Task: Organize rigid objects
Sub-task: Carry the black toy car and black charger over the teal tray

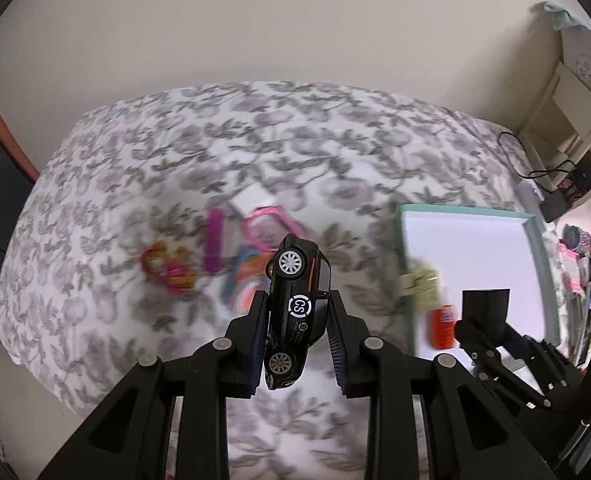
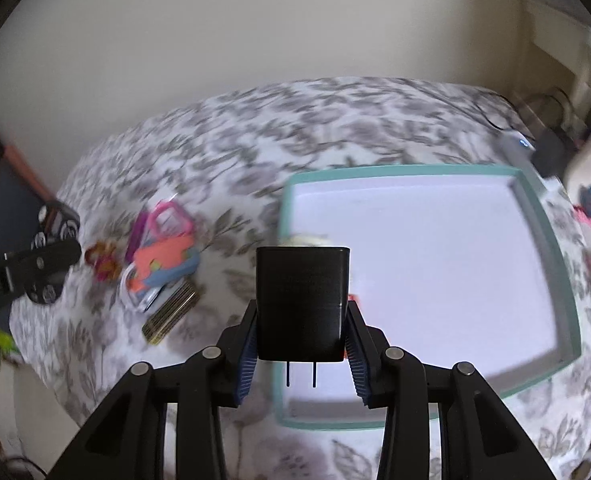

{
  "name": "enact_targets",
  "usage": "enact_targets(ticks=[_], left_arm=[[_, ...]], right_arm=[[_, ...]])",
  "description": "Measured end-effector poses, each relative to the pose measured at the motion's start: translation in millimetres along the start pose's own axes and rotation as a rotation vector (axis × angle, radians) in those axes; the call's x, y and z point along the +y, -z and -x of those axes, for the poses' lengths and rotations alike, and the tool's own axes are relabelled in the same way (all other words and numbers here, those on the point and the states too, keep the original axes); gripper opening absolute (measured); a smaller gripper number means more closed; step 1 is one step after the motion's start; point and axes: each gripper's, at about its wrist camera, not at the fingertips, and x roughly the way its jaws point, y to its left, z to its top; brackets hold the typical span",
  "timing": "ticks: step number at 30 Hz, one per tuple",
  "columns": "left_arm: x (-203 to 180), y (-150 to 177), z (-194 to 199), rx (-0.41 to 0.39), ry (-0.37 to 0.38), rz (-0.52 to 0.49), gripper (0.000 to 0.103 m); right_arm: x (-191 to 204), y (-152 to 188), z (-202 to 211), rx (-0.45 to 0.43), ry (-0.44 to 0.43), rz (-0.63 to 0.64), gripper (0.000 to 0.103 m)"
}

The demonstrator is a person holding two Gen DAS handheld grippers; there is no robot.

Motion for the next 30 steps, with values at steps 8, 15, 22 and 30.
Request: enact_targets(ticks=[8, 15, 22, 30], left_arm=[[-61, 6, -29, 0.037, 0.076, -0.017, 0.030], [-116, 18, -56, 0.090, 0.110, -0.105, 0.030], [-160, 20, -62, 0.098, 0.151, -0.205, 0.030], [-186, 35, -78, 0.092, 0.195, -0.288, 0.030]], right_arm=[[-64, -5, -10, 0.053, 0.045, -0.202, 0.042], [-116, -6, -9, 0.043, 0.109, -0.333, 0.042], [-159, -5, -9, 0.040, 0.207, -0.413, 0.042], [-177, -7, -10, 0.024, 0.263, -0.448, 0.042]])
